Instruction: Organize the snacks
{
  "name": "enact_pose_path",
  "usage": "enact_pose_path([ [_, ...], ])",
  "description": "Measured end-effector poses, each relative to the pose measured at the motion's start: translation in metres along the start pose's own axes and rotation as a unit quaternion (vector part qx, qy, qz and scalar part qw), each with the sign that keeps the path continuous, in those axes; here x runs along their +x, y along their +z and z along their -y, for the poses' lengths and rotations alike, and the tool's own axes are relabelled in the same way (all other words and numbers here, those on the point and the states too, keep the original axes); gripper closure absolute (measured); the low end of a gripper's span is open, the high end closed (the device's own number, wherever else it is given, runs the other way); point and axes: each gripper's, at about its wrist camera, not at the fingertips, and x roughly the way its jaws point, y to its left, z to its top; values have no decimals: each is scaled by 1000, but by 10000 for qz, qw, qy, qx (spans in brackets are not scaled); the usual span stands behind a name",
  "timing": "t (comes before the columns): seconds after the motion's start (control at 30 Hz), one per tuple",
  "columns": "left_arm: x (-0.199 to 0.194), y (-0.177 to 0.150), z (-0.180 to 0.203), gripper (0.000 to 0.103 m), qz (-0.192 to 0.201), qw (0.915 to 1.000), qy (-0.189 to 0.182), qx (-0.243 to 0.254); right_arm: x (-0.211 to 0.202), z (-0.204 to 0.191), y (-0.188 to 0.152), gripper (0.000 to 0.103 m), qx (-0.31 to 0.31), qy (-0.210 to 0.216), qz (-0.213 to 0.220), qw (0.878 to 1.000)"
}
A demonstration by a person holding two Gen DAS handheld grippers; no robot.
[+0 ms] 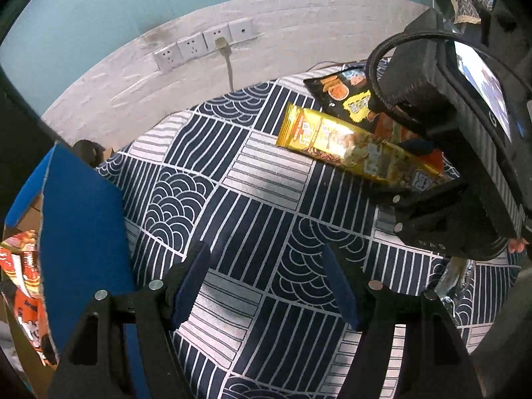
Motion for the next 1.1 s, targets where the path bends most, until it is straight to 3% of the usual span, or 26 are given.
enact_pose_path([
  [0.13, 5, -1, -2, 32, -51, 10000, 6, -26, -3, 2, 6, 72, -16, -82, 110, 9999],
  [0.63, -38, 0, 7, 32, 367, 9992, -34, 160, -76, 10, 5, 73, 336, 62, 619, 9975],
  [0.8, -52, -1, 22, 32, 468, 9981, -193, 343, -101, 24, -11, 73, 609, 18, 651, 9960],
  [1.1, -54, -4, 82, 32, 401, 9924, -649, 968, -115, 50, -81, 73, 1211, -36, 404, 9918],
])
